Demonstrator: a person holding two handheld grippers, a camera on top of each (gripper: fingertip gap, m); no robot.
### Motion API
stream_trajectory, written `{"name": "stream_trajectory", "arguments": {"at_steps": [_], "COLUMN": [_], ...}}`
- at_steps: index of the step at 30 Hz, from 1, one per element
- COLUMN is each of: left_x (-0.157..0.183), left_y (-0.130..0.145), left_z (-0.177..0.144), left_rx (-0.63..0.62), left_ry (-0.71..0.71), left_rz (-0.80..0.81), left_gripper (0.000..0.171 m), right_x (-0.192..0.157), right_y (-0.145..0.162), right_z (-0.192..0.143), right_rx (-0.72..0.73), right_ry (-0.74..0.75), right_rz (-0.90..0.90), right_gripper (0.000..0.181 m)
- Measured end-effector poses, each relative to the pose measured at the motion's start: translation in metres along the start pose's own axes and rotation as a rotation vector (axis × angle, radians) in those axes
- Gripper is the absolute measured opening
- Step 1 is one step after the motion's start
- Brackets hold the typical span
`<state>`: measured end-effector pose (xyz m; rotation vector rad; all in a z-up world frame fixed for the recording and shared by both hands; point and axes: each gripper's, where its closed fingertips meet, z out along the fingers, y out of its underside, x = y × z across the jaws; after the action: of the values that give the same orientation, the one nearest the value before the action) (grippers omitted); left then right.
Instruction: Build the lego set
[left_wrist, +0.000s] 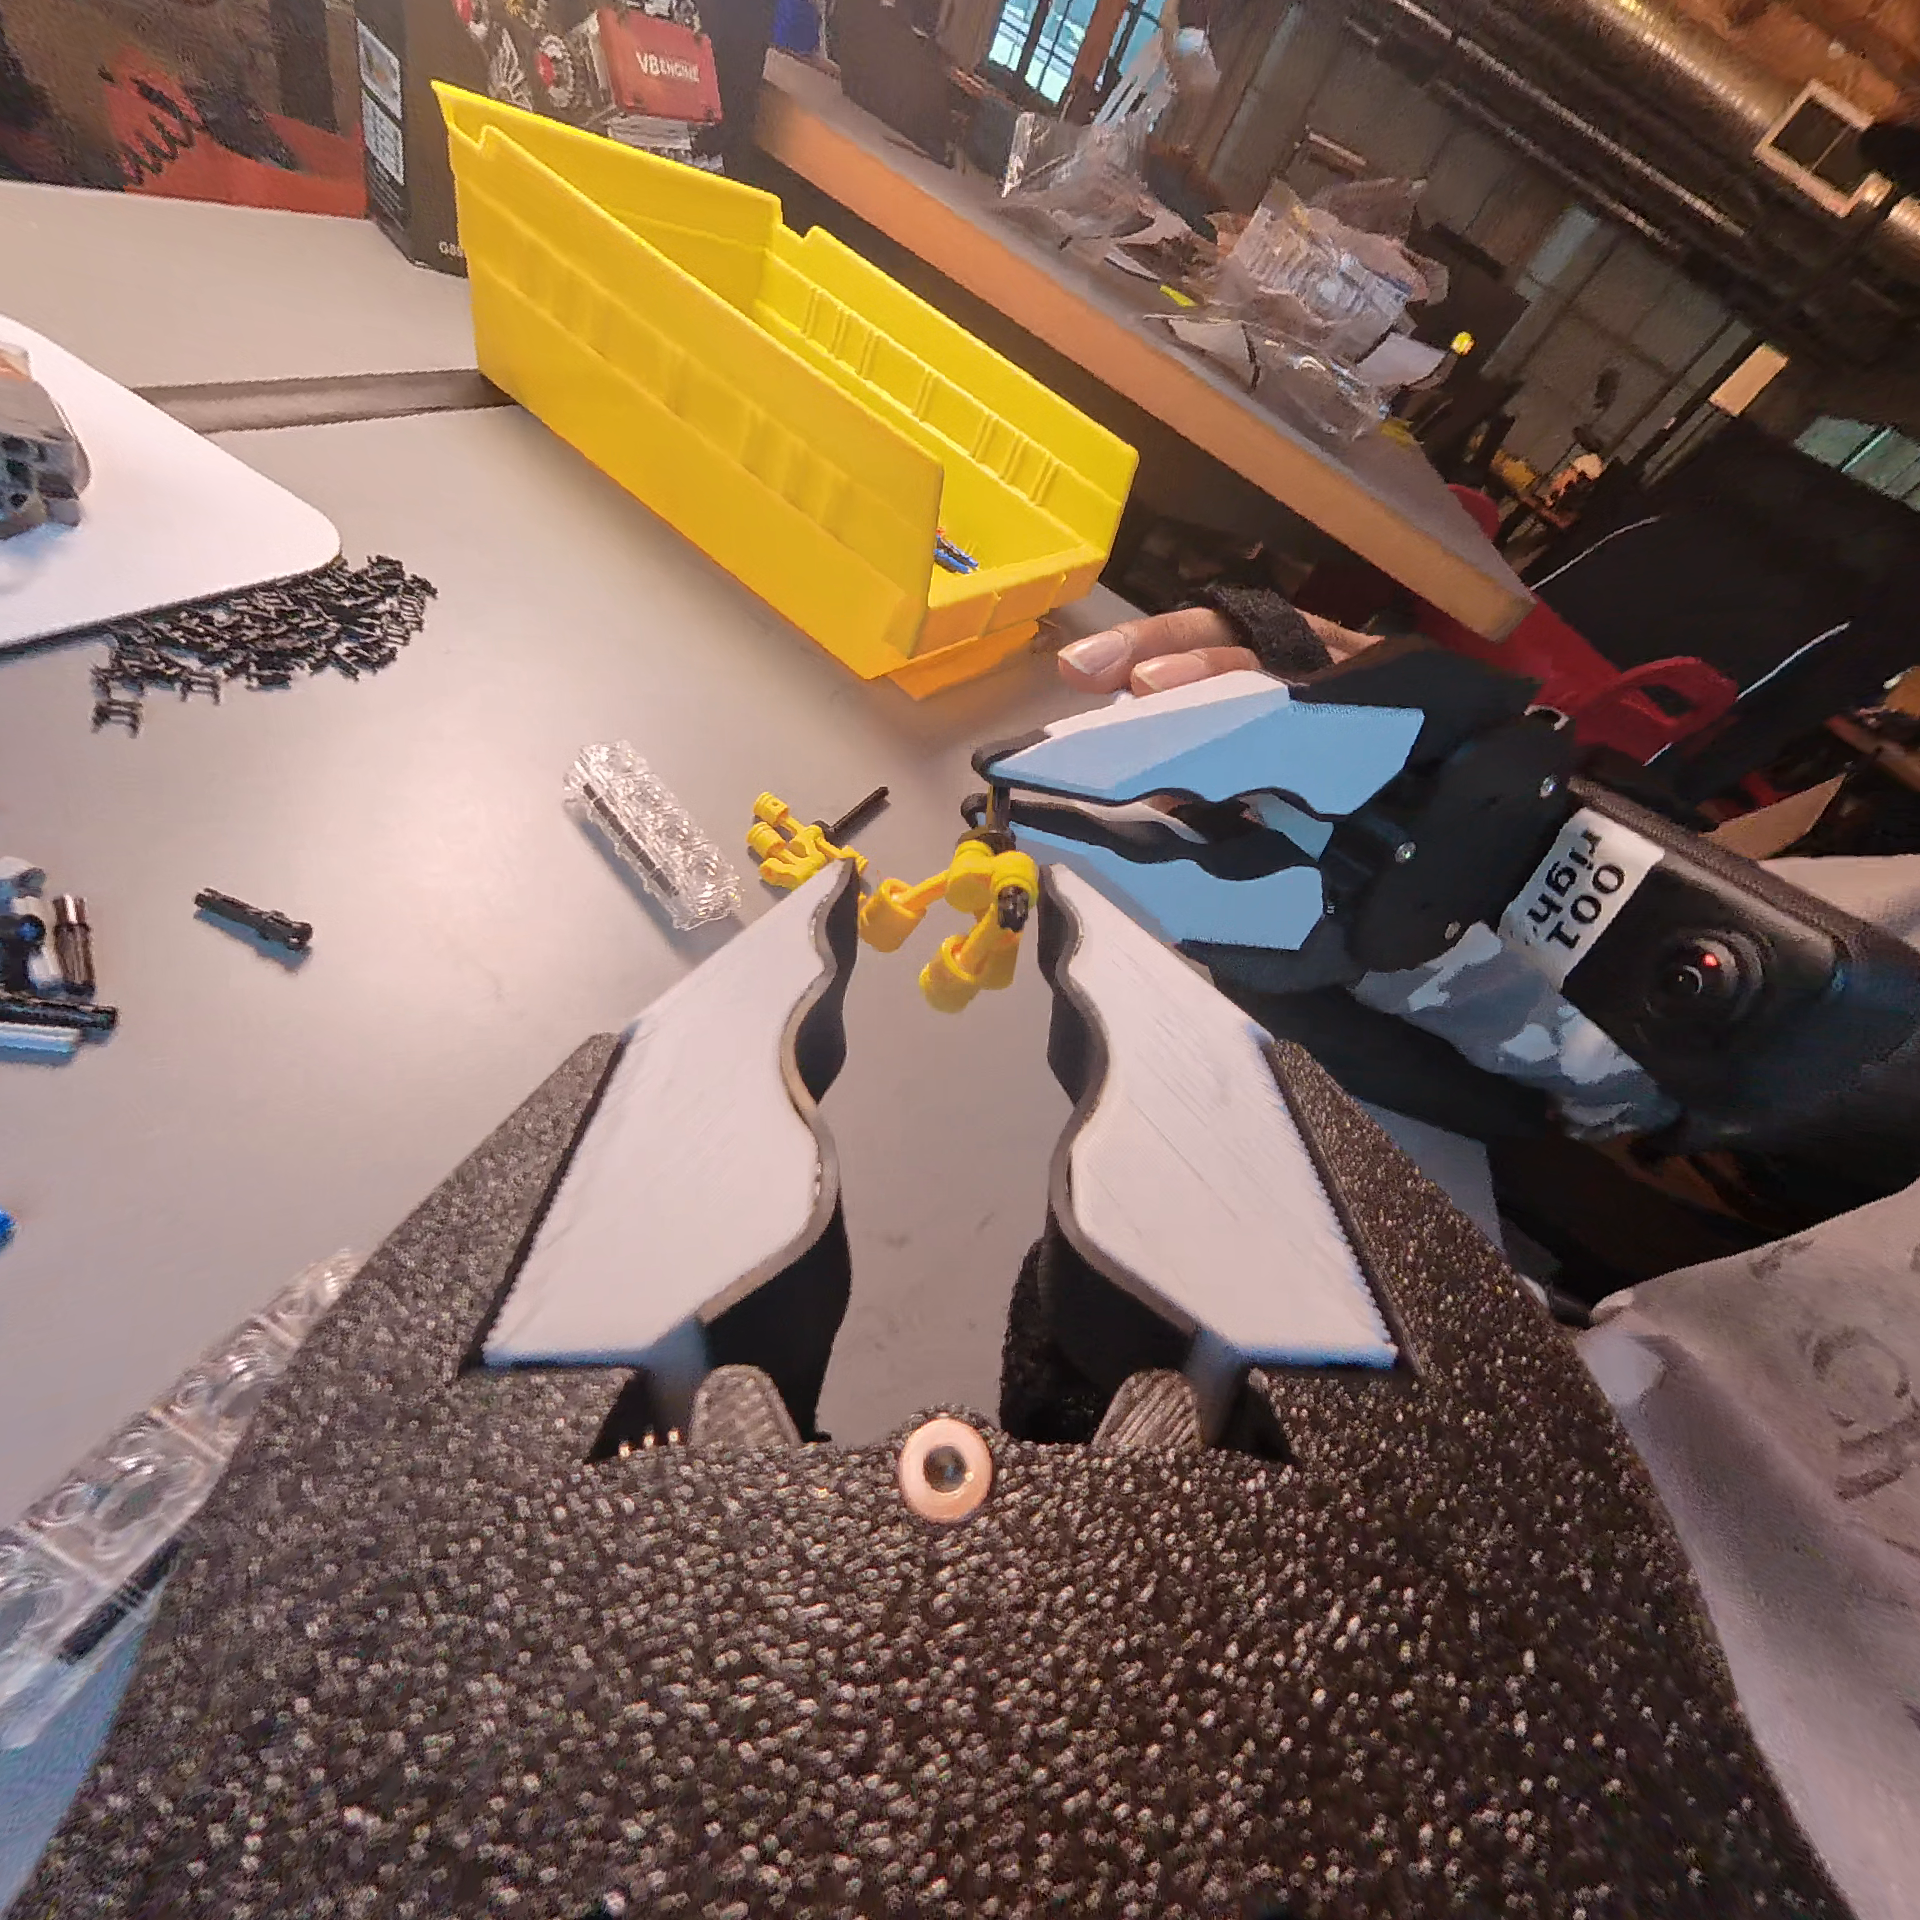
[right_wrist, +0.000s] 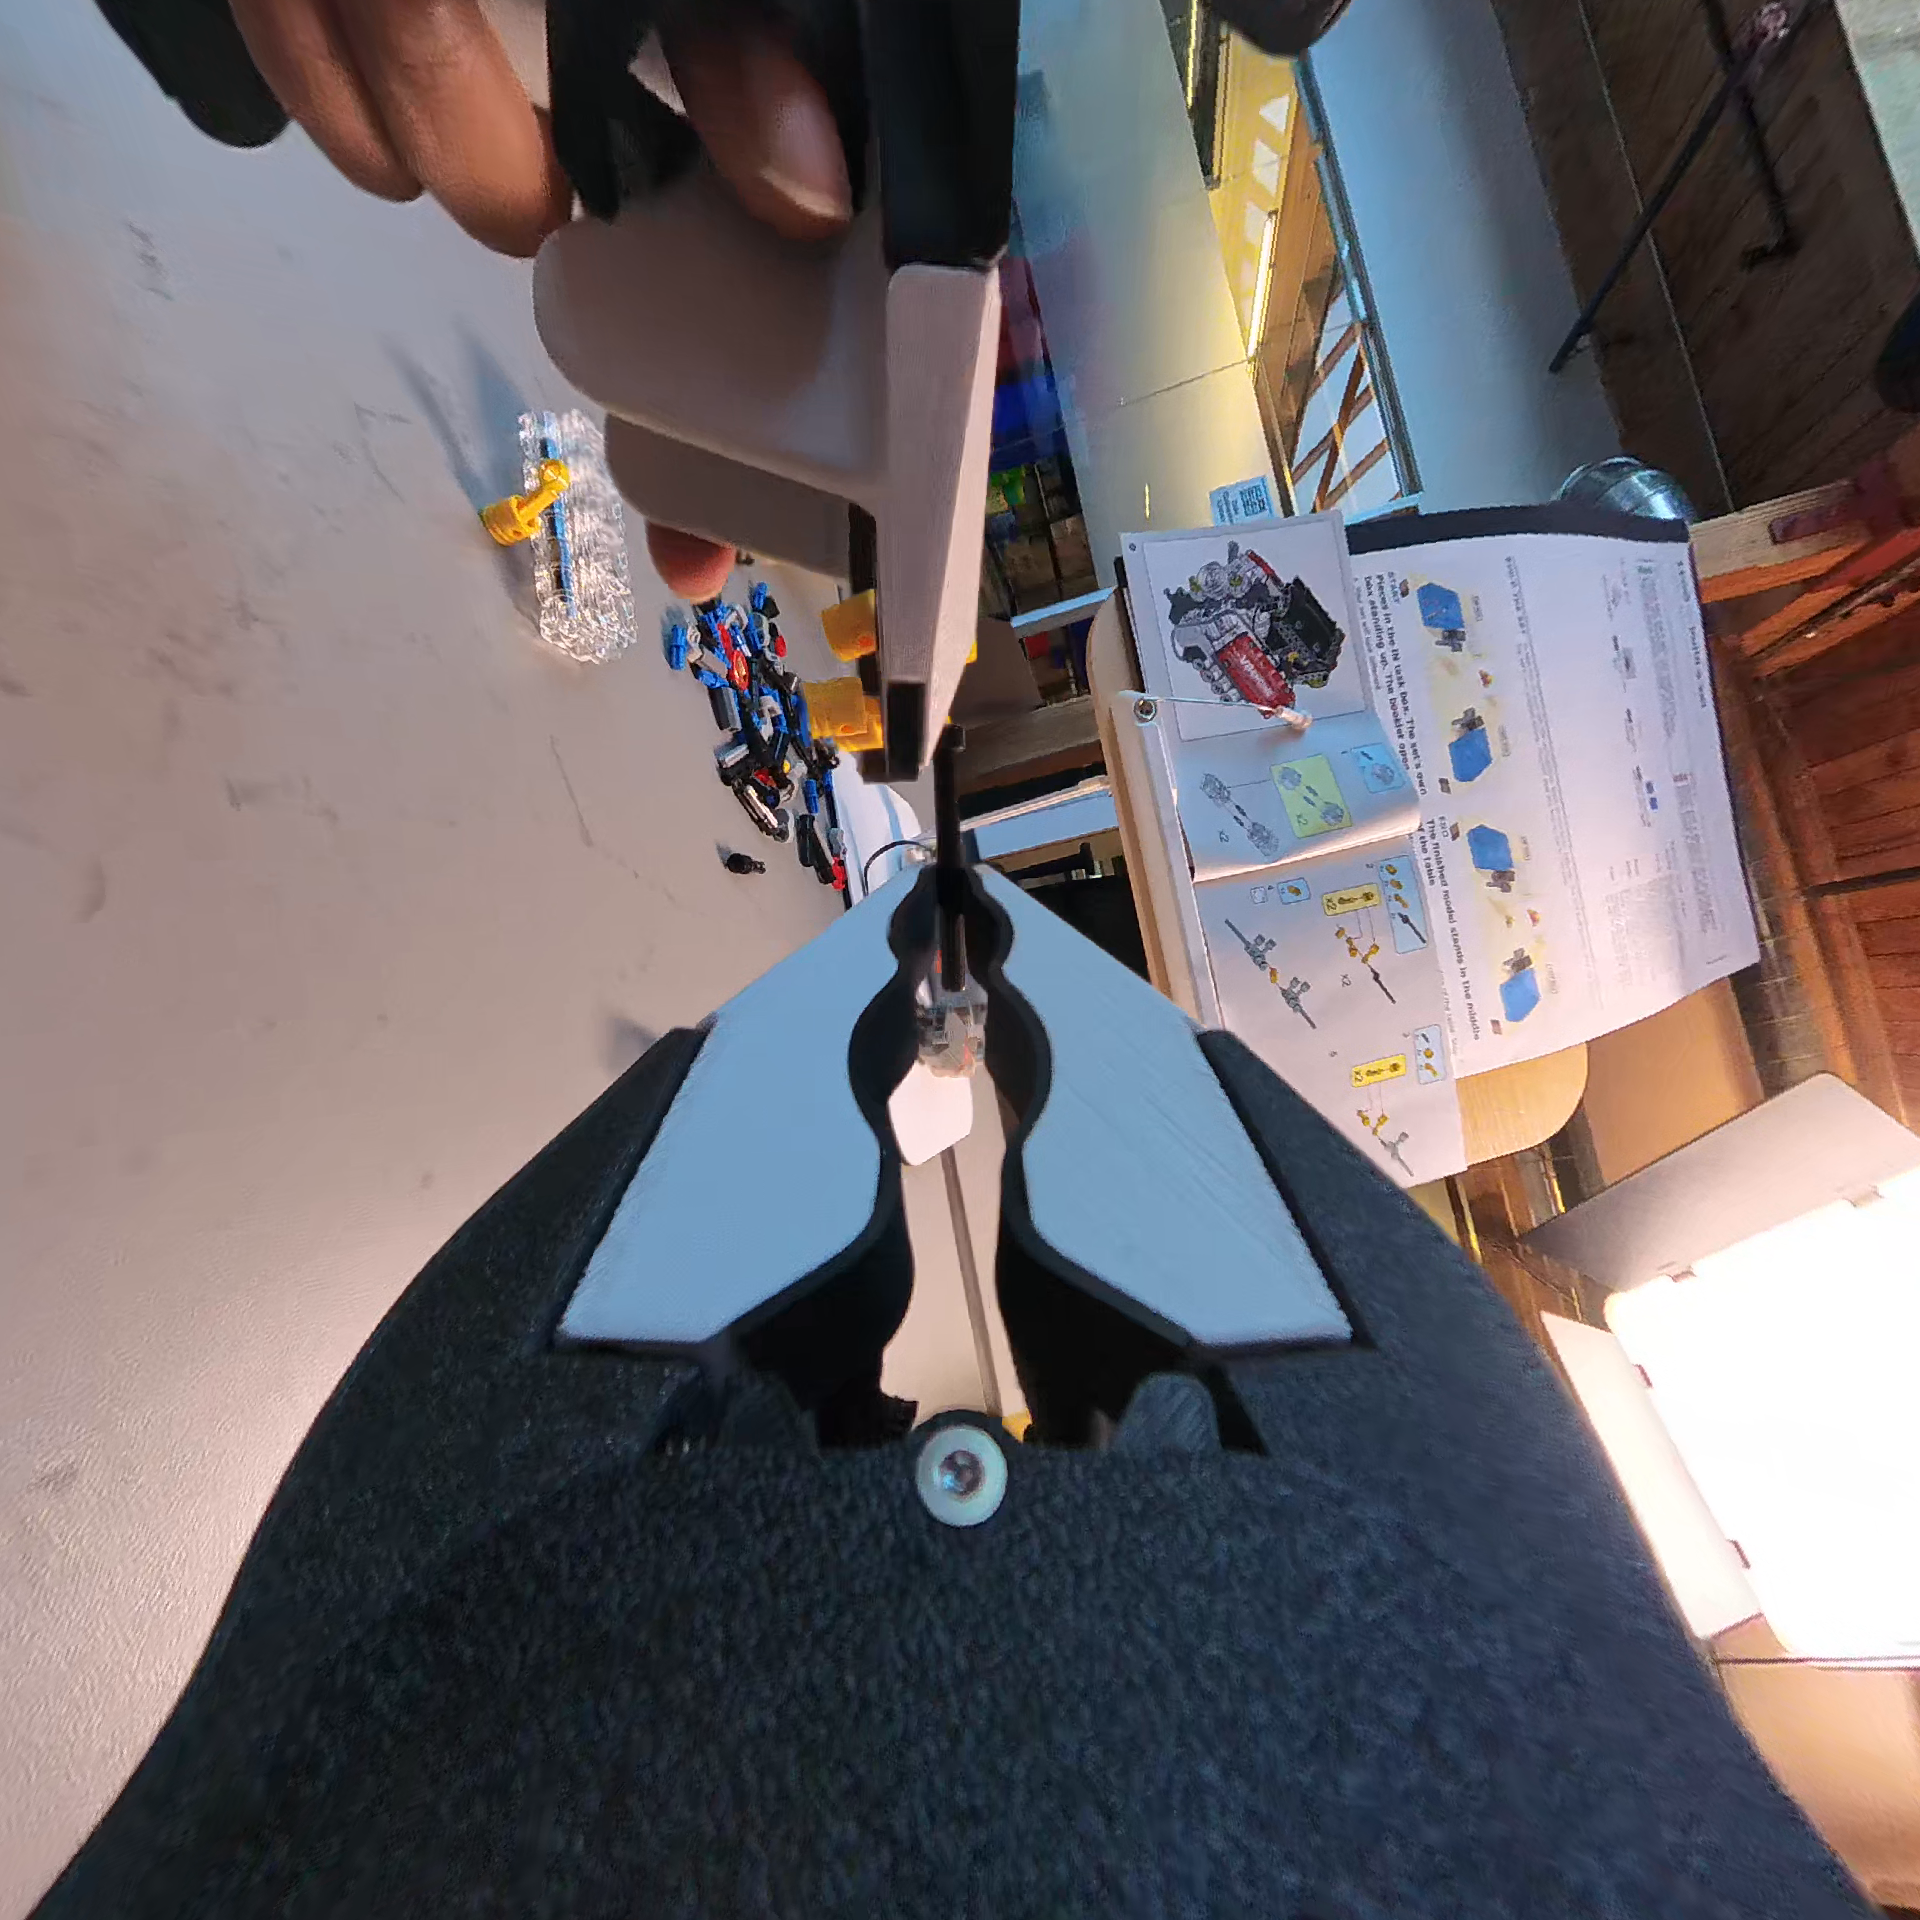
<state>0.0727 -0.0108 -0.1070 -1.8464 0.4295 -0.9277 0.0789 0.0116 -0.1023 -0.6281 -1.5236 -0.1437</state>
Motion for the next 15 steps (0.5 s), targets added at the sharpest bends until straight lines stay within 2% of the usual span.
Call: {"name": "stream_trajectory", "arguments": {"at_steps": [4, 9, 12, 15], "left_x": [0.004, 0.002, -0.003, -0.006], "left_y": [-0.003, -0.01, -0.019, -0.022], "left_z": [0.003, -0.002, -0.012, -0.02], "left_rx": [0.029, 0.064, 0.083, 0.04], "left_ry": [0.028, 0.019, -0.031, -0.099], "left_rz": [-0.066, -0.066, 0.035, 0.205], "left_gripper": [0.034, 0.032, 0.032, 0.027], "right_x": [0.001, 0.006, 0.006, -0.001], "right_y": [-0.004, 0.001, 0.01, 0.015], "right_z": [0.0, 0.0, 0.001, 0.004], "right_rx": [0.009, -0.005, -0.032, -0.042], "right_ry": [0.017, 0.039, 0.032, -0.005], "right_rz": [-0.01, 0.003, 0.009, -0.004], "right_gripper": [0.003, 0.003, 0.003, 0.003]}}
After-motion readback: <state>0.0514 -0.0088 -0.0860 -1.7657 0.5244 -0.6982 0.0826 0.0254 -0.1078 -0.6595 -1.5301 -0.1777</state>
